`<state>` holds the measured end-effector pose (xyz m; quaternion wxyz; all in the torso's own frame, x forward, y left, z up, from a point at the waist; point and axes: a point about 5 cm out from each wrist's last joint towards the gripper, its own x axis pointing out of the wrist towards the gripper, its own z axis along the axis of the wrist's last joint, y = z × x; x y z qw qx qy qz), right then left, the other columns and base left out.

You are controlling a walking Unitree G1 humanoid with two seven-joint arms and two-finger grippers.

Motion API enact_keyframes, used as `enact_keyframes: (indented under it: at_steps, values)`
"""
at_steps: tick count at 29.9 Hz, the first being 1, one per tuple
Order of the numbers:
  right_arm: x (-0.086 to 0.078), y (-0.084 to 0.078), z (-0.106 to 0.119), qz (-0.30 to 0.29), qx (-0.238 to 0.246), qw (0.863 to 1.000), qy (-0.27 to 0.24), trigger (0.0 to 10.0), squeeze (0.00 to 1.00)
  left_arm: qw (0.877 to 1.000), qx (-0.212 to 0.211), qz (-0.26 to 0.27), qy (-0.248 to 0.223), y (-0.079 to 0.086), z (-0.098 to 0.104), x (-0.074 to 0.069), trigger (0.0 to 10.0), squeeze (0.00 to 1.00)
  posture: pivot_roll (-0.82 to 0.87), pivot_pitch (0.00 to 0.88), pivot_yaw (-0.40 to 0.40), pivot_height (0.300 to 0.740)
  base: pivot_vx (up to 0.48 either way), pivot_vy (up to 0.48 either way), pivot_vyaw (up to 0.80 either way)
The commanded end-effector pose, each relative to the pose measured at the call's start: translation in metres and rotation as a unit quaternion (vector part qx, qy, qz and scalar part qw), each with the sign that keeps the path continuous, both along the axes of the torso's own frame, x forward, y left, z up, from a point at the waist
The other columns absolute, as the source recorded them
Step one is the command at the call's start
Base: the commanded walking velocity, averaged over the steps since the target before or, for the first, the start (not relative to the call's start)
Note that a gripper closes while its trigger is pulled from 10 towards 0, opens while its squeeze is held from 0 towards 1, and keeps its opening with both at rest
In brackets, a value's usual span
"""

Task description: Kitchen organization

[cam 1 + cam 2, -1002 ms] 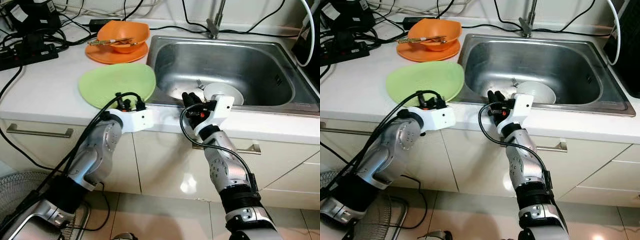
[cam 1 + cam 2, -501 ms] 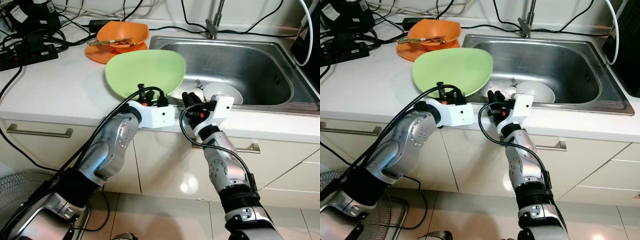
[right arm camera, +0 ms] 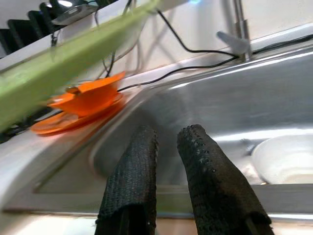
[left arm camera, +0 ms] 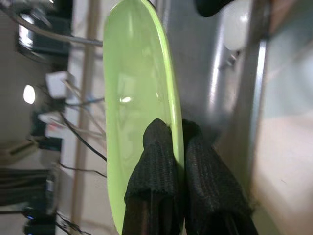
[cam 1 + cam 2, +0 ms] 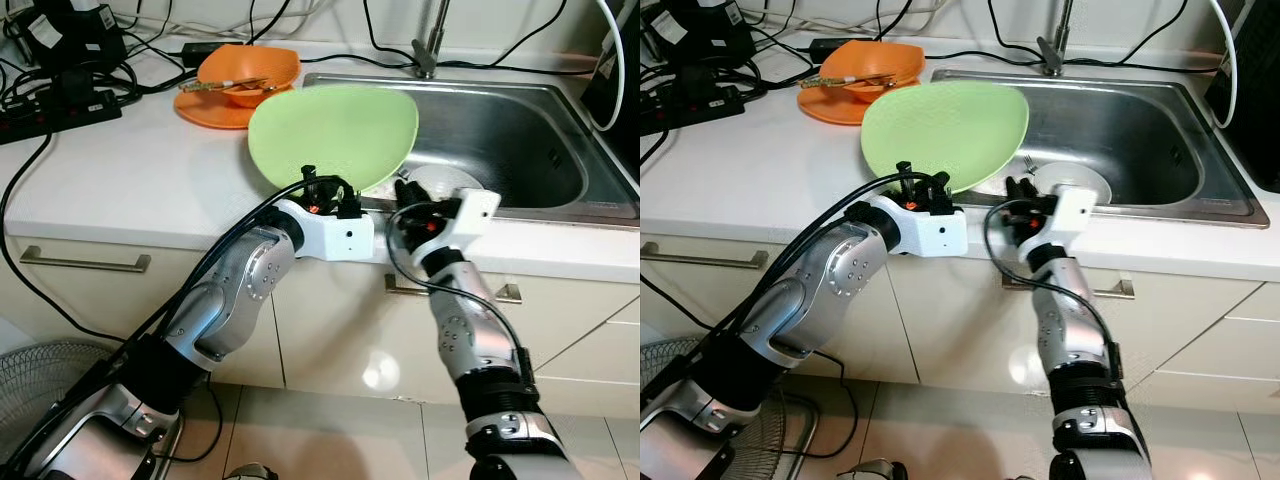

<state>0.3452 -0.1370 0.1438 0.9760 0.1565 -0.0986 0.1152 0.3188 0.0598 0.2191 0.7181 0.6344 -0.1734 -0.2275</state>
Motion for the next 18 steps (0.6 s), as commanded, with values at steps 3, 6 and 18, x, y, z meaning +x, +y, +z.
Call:
enact_keyframes:
  at_steps: [3, 6, 18]
  values:
    - [0.004, -0.005, 0.007, -0.013, -0.001, 1.0, -0.01, 10.0, 0.0, 0.997, -0.032, -0.026, -0.062, -0.006, 0.023, -0.001, 10.0, 0.0, 0.09, 0.039, 0.025, 0.74, 0.0, 0.0, 0.0]
    - [0.004, -0.008, 0.007, -0.018, -0.002, 1.0, -0.009, 10.0, 0.0, 0.993, -0.097, -0.046, -0.048, -0.009, 0.022, 0.0, 10.0, 0.0, 0.09, 0.037, 0.026, 0.74, 0.0, 0.0, 0.0]
    - [0.003, -0.008, 0.003, -0.021, -0.001, 1.0, -0.006, 10.0, 0.0, 0.93, -0.357, -0.089, 0.011, -0.008, 0.039, 0.001, 10.0, 0.0, 0.07, 0.028, 0.033, 0.74, 0.0, 0.0, 0.0]
